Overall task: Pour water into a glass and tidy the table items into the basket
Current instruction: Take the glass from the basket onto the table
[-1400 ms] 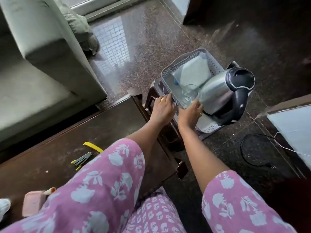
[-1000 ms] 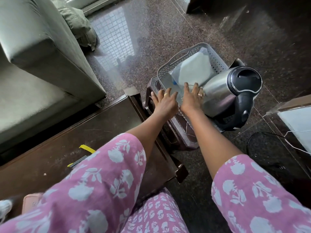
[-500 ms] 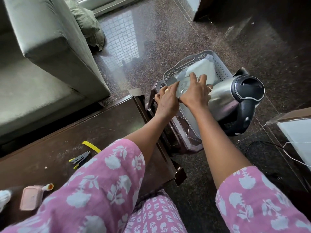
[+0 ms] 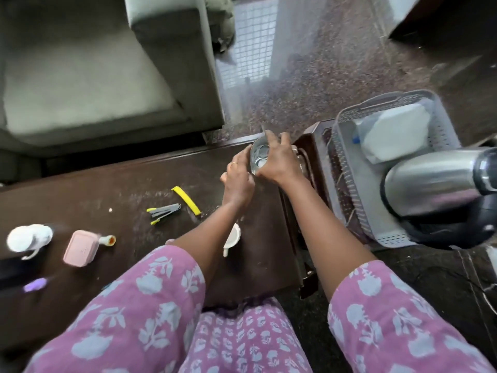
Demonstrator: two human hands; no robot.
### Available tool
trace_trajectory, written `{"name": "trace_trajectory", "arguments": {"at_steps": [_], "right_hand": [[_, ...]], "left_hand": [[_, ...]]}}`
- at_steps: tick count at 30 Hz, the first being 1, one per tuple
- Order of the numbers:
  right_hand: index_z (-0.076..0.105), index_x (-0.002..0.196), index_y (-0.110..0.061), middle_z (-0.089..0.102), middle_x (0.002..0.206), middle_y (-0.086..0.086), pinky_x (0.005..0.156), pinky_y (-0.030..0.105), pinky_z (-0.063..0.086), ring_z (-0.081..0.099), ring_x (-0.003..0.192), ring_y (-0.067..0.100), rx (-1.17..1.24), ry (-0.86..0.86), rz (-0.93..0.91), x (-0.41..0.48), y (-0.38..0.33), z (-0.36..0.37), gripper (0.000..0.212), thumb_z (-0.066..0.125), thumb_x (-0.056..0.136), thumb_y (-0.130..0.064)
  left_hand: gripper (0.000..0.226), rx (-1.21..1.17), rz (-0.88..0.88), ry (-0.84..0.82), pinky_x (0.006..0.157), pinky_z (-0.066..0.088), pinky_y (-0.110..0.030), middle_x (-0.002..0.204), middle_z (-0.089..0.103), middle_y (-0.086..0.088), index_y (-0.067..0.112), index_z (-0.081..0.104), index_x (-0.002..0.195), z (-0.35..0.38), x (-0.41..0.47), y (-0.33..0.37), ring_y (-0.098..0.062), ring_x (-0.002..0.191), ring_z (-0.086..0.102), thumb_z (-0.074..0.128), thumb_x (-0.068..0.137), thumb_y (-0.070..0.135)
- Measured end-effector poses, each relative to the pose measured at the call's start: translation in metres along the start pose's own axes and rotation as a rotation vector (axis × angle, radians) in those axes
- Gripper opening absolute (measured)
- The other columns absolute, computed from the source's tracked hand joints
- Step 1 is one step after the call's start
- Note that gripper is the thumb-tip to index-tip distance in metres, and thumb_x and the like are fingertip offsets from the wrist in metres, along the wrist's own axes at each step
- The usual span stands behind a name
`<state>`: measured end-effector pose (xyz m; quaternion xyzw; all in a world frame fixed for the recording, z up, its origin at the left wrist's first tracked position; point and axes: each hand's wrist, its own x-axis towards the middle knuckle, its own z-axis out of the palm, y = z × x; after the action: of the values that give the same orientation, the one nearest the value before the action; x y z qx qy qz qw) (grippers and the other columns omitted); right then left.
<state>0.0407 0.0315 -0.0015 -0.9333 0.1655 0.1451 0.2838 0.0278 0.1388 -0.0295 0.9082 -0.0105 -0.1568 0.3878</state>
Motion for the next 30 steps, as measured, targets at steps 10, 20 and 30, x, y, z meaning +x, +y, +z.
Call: {"name": "trace_trajectory", "arguments": {"at_steps": [10,20,30], "right_hand": [[0.017,0.142,-0.005,0.030,0.136,0.012,0.099,0.043,0.043,0.041,0.120,0.037,-0.040,-0.145,-0.095,0.023,-0.005,0.091,0.105,0.081,0.060,-0.015],[0.021,0.141,-0.008,0.028,0.138,0.011,0.096,0.042,0.044,0.037,0.121,0.035,-0.033,-0.135,-0.142,0.030,-0.009,0.112,0.095,0.077,0.065,-0.012],[0.009,0.147,-0.014,0.014,0.150,0.009,0.104,0.044,0.036,0.023,0.132,0.035,-0.015,-0.122,-0.117,0.022,-0.002,0.107,0.098,0.071,0.072,-0.004]], "left_hand": [[0.066,-0.161,-0.144,-0.121,0.106,0.018,-0.018,0.150,0.024,-0.008,0.012,0.022,0.143,-0.002,0.002,-0.077,-0.018,0.136,0.026,0.039,0.081,-0.004],[0.071,-0.162,-0.235,-0.131,0.112,0.018,-0.028,0.153,0.017,-0.010,0.011,0.014,0.145,-0.001,0.006,-0.090,-0.021,0.139,0.021,0.037,0.081,-0.008],[0.066,-0.213,-0.340,0.070,0.113,0.026,-0.033,0.145,0.033,-0.010,0.012,0.033,0.139,-0.002,0.005,-0.083,-0.022,0.133,0.034,0.033,0.077,-0.013]]}}
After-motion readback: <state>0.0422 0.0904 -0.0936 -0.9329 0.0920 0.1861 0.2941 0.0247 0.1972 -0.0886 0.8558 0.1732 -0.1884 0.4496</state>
